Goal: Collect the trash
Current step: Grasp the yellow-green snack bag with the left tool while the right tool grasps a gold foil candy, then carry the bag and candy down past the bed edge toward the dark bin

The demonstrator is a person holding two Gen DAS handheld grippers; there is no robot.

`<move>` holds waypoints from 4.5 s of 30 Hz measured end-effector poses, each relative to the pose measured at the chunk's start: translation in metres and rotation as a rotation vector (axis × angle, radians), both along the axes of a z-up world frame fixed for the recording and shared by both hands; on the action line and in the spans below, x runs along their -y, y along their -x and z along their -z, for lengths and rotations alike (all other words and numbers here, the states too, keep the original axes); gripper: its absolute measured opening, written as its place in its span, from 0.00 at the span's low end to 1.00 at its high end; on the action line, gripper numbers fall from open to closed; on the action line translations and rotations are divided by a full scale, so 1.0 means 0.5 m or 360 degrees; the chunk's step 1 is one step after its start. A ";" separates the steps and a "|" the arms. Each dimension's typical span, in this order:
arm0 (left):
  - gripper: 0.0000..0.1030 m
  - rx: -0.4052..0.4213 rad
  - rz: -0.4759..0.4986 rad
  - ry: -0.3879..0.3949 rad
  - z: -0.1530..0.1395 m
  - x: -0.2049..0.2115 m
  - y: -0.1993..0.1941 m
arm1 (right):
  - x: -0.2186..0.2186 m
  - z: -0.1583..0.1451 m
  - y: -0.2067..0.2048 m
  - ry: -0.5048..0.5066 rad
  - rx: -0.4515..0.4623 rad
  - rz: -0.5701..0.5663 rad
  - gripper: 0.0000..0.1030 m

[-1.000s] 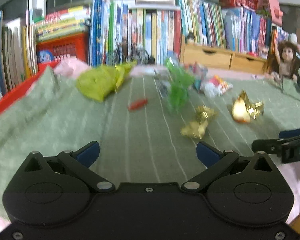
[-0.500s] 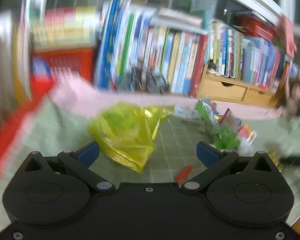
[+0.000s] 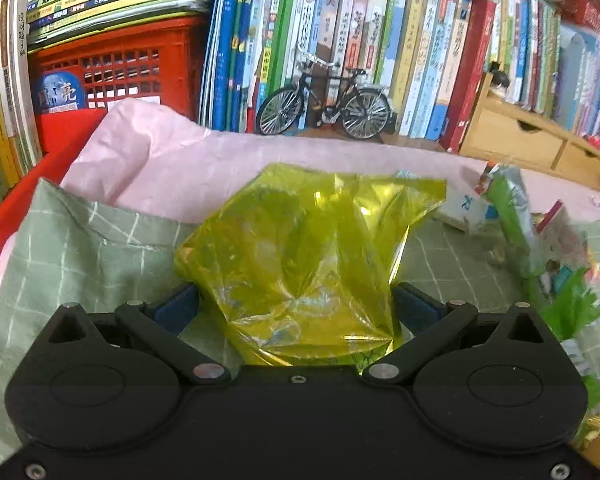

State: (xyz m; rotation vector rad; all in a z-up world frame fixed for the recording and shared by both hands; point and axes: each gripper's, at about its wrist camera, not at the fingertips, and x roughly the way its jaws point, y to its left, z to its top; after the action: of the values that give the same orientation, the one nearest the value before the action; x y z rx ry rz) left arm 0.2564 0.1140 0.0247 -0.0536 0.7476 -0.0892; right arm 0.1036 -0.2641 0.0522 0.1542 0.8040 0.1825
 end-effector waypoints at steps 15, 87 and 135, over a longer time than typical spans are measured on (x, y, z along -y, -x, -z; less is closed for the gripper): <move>0.87 0.0119 -0.0112 -0.0052 0.021 0.026 0.013 | 0.005 -0.008 0.009 -0.0037 0.0075 0.0054 0.82; 0.16 0.0546 0.0052 0.0351 -0.125 0.012 0.682 | -0.078 -0.115 0.377 -0.0193 0.0210 -0.0223 0.34; 0.16 -0.0294 0.0364 0.0397 0.111 0.075 1.095 | -0.178 0.027 0.620 -0.0095 -0.0023 -0.0238 0.34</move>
State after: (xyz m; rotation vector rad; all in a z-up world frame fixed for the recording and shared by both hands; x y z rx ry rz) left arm -0.2912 0.0766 -0.0307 -0.2159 0.9226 -0.4000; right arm -0.2066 -0.1753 0.0388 0.1515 0.8255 0.3470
